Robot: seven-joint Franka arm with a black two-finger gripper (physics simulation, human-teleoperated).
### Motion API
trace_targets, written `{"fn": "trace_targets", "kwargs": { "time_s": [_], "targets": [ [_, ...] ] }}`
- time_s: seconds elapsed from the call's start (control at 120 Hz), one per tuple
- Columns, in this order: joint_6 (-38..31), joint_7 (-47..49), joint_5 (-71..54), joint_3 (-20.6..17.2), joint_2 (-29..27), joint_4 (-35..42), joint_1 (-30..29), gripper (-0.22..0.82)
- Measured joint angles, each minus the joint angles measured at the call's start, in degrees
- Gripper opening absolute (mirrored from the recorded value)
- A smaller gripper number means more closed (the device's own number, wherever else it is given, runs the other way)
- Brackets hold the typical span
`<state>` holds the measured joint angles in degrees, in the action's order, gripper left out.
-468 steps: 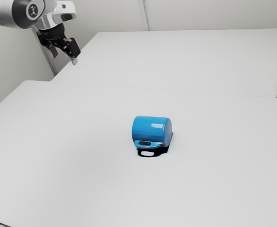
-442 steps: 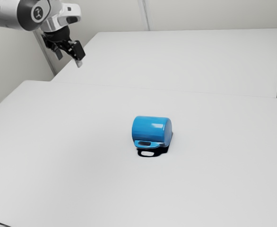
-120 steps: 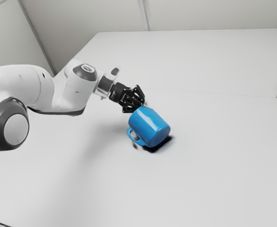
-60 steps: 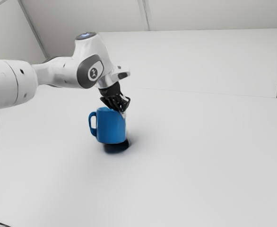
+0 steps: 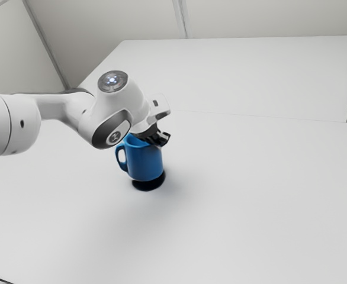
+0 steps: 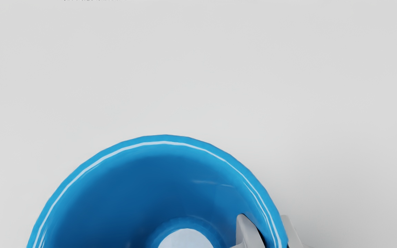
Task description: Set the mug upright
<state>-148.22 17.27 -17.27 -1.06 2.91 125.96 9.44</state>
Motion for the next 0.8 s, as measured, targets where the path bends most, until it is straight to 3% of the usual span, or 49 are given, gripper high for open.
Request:
{"fn": "trace_targets", "kwargs": {
  "time_s": [0.183, 0.425, 0.625, 0.8],
  "targets": [
    [-6.7, 6.2, 0.0, 0.0, 0.0, 2.4, 0.1, -0.18],
    [-10.0, 12.2, 0.3, -0.2, 0.6, 4.1, 0.1, -0.18],
    [-9.7, 14.7, 0.6, -1.1, 0.0, 3.9, 0.0, 0.24],
    [-8.7, 16.1, 0.7, -1.1, -2.3, 3.6, 0.6, 0.45]
  ]
}}
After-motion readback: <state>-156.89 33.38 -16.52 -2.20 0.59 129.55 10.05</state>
